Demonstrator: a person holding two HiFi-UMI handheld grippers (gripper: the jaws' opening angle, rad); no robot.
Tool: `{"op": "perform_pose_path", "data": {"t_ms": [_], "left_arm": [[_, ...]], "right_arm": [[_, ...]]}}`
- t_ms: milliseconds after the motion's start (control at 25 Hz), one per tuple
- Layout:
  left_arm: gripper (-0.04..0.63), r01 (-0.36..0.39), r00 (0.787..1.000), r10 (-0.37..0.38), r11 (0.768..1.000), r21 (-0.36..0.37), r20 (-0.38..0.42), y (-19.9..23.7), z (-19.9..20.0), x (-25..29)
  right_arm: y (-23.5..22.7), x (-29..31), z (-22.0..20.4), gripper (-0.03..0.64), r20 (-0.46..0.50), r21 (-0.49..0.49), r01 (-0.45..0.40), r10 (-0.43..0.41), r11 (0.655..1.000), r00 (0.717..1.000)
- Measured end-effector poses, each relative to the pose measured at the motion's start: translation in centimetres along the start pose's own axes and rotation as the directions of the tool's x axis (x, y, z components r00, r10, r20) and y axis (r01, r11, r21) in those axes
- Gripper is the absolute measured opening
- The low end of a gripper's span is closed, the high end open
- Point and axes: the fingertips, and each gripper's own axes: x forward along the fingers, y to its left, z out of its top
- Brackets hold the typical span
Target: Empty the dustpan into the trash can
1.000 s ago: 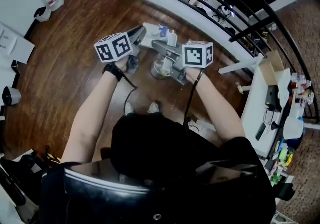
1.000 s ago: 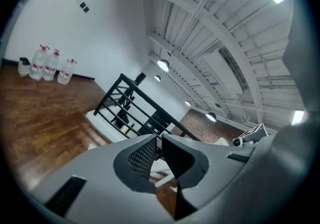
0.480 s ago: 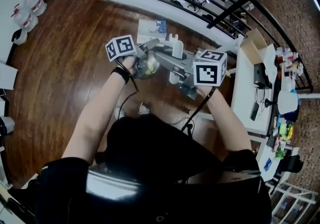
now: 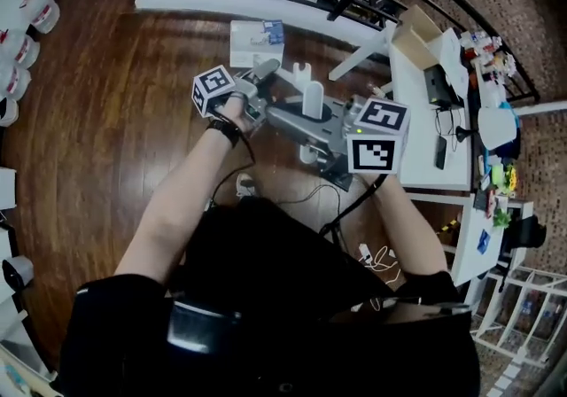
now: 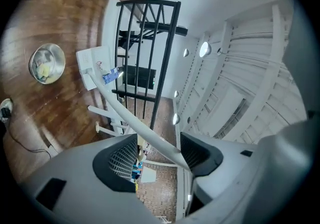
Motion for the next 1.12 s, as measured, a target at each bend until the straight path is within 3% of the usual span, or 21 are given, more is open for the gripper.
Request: {"op": "perform_pose_path", "data": {"t_ms": [320, 560, 720, 840, 1000, 1120], "left_arm": [[0.293, 0.0, 0.998, -0.005, 0.997, -0.082, -0.059, 0.6, -4.3, 2.9], [0.275, -0.002, 0.997, -0.009, 0.99, -0.144, -0.081, 0.7, -6.4, 4.0], [0.255, -0.031, 0.977, -0.009, 0.982, -0.185, -0.214, 0.5, -8.8, 3.5], [0.24, -0.054, 0.975, 0.006, 0.977, -0.208, -0.221, 0.6, -9.9, 3.0], [0.232, -0.045, 0.979, -0.01, 0.963, -0.266, -0.202, 1.6, -11.8, 2.7], [0.224, -0.039, 0.982, -0.021, 0.952, -0.304, -0.19, 2.3, -12.6, 2.0]], "right_arm": [[1.4, -2.5, -1.3, 0.008, 0.016, -0.015, 0.056, -0.056, 0.998, 0.998], [2.8, -3.3, -3.3, 0.008, -0.09, -0.085, 0.054, -0.061, 0.995, 0.994], [3.0, -3.3, -4.2, 0.008, -0.174, -0.105, 0.034, -0.052, 0.994, 0.983], [3.4, -4.0, -4.6, 0.008, -0.218, -0.1, 0.008, -0.029, 0.995, 0.975], [4.0, -5.6, -5.9, 0.008, -0.299, -0.094, -0.04, 0.01, 0.995, 0.954], [4.8, -6.1, -7.2, 0.008, -0.404, -0.109, -0.091, 0.04, 0.99, 0.914]]}}
